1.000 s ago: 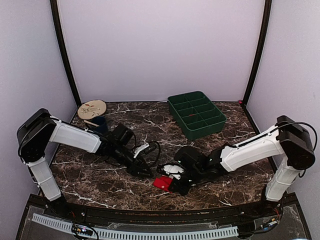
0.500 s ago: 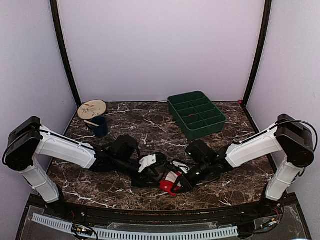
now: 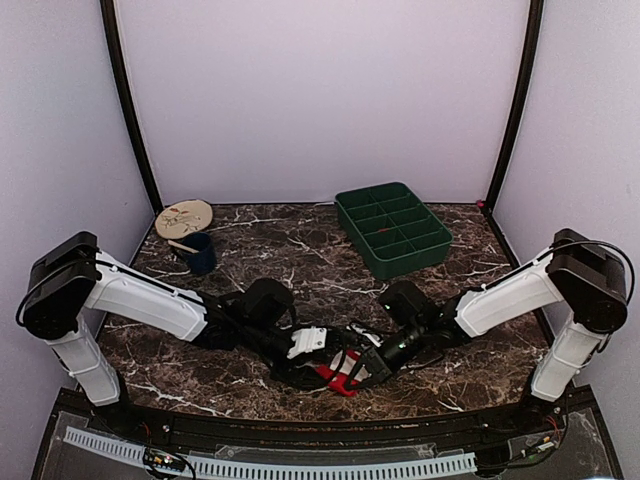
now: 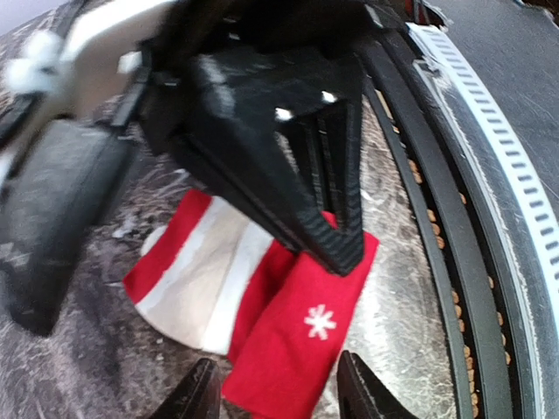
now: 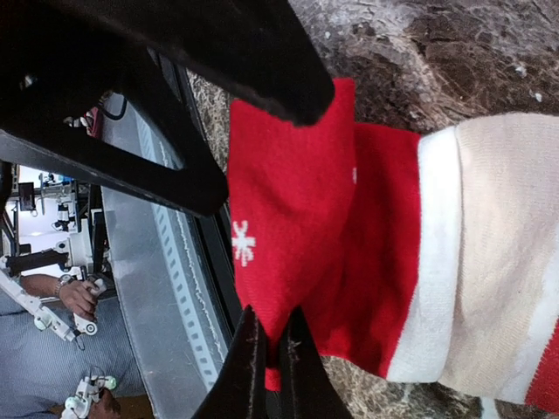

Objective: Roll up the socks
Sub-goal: Roll the sock at the center of the board.

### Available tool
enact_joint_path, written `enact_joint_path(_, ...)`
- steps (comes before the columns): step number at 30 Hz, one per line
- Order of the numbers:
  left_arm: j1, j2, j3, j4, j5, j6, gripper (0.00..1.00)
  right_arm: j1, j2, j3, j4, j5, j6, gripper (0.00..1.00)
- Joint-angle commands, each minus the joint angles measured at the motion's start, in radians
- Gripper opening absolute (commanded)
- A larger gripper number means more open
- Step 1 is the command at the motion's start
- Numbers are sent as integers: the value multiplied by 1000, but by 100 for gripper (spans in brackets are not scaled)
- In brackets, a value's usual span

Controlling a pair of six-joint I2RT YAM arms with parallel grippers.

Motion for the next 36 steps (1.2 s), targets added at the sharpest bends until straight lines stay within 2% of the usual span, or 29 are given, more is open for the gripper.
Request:
enact_joint_path(1, -25, 29, 46, -74, 42, 82, 48, -10, 8, -18, 48, -43, 14, 0)
enact_joint_path(7, -35, 59, 80, -126, 41, 126, 46, -11, 9, -26, 57, -56, 19, 0)
enact_joint_path(15, -35, 98, 121, -197, 84, 155, 33, -10, 17, -31, 67, -61, 26, 0)
enact_joint_path(23, -37, 119, 131, -216, 103, 148, 33, -11, 23, -30, 59, -68, 23, 0)
enact_joint_path(25, -37, 126, 140, -231, 125, 159, 27, -11, 22, -30, 55, -68, 21, 0)
enact_joint_path(27, -36, 141, 156, -259, 153, 169, 15, -11, 21, -28, 46, -67, 19, 0)
enact_joint_path(30, -37, 168, 179, -301, 184, 177, 10, -11, 14, -14, 5, -45, -2, 0)
enact_joint_path(36, -34, 183, 182, -320, 121, 169, 7, -14, -27, 21, -114, 42, -47, 27)
